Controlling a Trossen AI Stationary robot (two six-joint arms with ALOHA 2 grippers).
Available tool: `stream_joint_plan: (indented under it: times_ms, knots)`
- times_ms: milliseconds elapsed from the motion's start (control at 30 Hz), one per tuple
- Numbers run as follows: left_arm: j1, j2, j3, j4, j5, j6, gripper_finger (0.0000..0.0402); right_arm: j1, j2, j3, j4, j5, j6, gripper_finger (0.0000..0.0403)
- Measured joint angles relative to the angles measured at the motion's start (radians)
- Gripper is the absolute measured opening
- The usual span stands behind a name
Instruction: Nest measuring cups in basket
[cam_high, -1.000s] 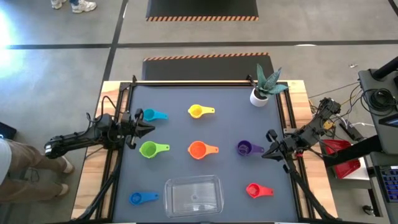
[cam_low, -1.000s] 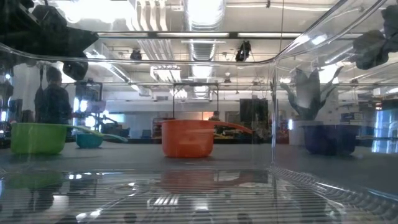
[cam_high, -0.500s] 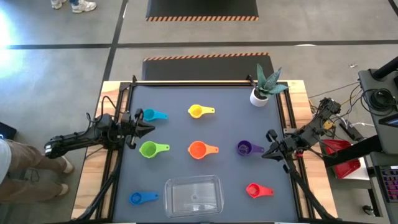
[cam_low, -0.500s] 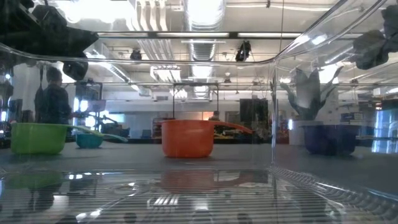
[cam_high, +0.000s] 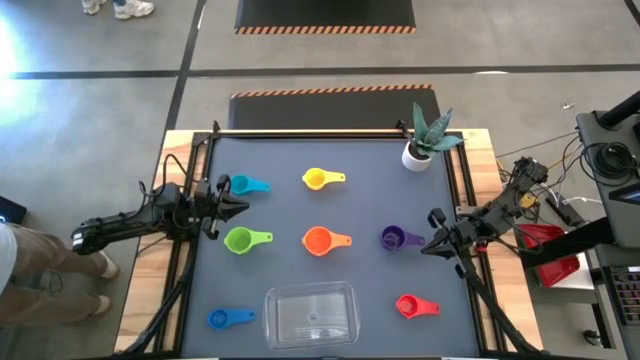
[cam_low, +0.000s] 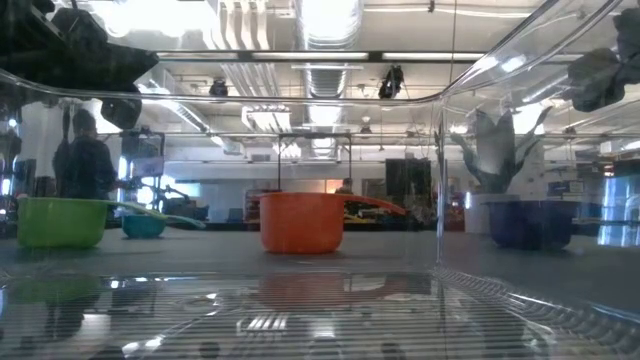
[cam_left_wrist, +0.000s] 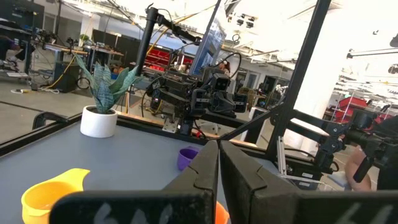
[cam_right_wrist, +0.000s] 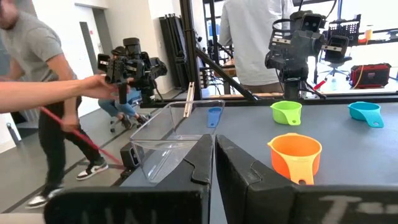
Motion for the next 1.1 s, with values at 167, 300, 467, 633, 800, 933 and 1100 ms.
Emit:
stream_joint_plan:
  times_ms: [167, 300, 467, 633, 800, 933, 1100]
  knots:
    - [0.000, 0.000, 0.000, 0.002, 0.000, -0.001, 0.0000, 0.000, 0.000, 0.000, 0.000, 0.000, 0.000, 0.0009]
    - [0.000, 0.000, 0.000, 0.054, -0.001, -0.007, 0.0000, 0.000, 0.000, 0.000, 0.000, 0.000, 0.000, 0.0009]
    - [0.000, 0.000, 0.000, 0.121, -0.002, 0.026, 0.0000, 0.000, 0.000, 0.000, 0.000, 0.000, 0.000, 0.0009]
    - [0.000, 0.000, 0.000, 0.135, -0.002, 0.038, 0.0000, 0.000, 0.000, 0.000, 0.000, 0.000, 0.000, 0.0009]
    - [0.000, 0.000, 0.000, 0.140, -0.088, 0.023, 0.0000, 0.000, 0.000, 0.000, 0.000, 0.000, 0.000, 0.0009]
    - [0.000, 0.007, 0.000, 0.160, -0.179, -0.041, 0.0000, 0.000, 0.000, 0.000, 0.000, 0.000, 0.000, 0.0009]
    - [0.000, 0.009, 0.000, 0.189, -0.193, -0.025, 0.0000, 0.000, 0.000, 0.000, 0.000, 0.000, 0.000, 0.0009]
